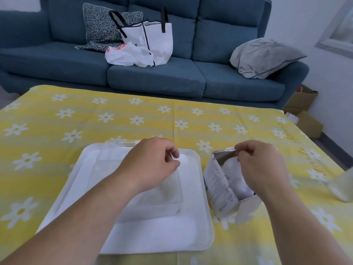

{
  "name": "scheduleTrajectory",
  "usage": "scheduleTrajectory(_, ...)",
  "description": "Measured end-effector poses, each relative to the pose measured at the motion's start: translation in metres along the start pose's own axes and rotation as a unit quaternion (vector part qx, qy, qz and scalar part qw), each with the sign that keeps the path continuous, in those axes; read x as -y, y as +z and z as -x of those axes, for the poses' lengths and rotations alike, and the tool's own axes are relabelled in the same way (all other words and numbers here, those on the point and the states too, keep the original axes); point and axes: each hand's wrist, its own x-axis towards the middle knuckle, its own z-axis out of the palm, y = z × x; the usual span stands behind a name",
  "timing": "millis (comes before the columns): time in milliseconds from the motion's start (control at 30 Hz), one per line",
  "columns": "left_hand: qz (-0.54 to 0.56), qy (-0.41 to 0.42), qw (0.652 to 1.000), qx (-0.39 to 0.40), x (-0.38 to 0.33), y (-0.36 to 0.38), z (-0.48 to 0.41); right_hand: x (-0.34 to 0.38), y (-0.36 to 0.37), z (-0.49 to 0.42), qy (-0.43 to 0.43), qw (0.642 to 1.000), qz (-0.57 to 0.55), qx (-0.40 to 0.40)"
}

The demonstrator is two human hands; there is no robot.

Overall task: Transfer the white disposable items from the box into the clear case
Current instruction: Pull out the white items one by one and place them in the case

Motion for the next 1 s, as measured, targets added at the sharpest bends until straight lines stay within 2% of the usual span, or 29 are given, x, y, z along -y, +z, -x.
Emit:
scheduleTrajectory(100, 0.113, 0.01, 0.994, -0.01, -0.009, 0.012, 0.0, 0.005, -0.008, 0.006, -0.04, 0.989, -0.139, -0.042)
scheduleTrajectory(200, 0.2, 0.014, 0.979, 0.016, -0.022, 0.019, 0.003, 0.013, -0.011, 0.016, -0.051, 0.962, -0.267, -0.025)
scheduleTrajectory(300, 0.236, 0.033, 0.969, 0.06, -0.033, 0.024, 0.006, 0.018, -0.011, 0.02, -0.082, 0.95, -0.302, 0.002)
scheduleTrajectory(400, 0.239, 0.054, 0.964, 0.108, -0.039, 0.028, 0.009, 0.02, -0.008, 0.022, -0.102, 0.93, -0.346, 0.069)
scheduleTrajectory(500, 0.25, 0.062, 0.959, 0.115, -0.039, 0.034, 0.008, 0.022, -0.002, 0.024, -0.102, 0.919, -0.366, 0.109)
scheduleTrajectory(567, 0.25, 0.042, 0.963, 0.092, -0.037, 0.035, 0.007, 0.019, 0.0, 0.021, -0.078, 0.935, -0.343, 0.056)
scheduleTrajectory(633, 0.269, 0.02, 0.96, 0.072, -0.034, 0.033, 0.006, 0.014, -0.003, 0.015, -0.06, 0.968, -0.245, 0.009)
scheduleTrajectory(700, 0.291, 0.01, 0.954, 0.064, -0.031, 0.031, 0.005, 0.011, -0.004, 0.014, -0.045, 0.979, -0.182, 0.082)
scheduleTrajectory(767, 0.318, -0.002, 0.946, 0.058, -0.03, 0.029, 0.005, 0.007, 0.001, 0.015, -0.027, 0.97, -0.166, 0.177)
scheduleTrajectory(800, 0.331, -0.015, 0.942, 0.054, -0.03, 0.029, 0.004, 0.004, 0.004, 0.016, -0.031, 0.972, -0.136, 0.19)
scheduleTrajectory(867, 0.35, -0.044, 0.935, 0.043, -0.029, 0.028, 0.002, 0.001, 0.007, 0.015, -0.036, 0.983, -0.076, 0.166)
scheduleTrajectory(1000, 0.368, -0.089, 0.926, 0.005, -0.024, 0.026, -0.001, 0.0, 0.002, 0.01, -0.014, 0.985, -0.117, 0.125)
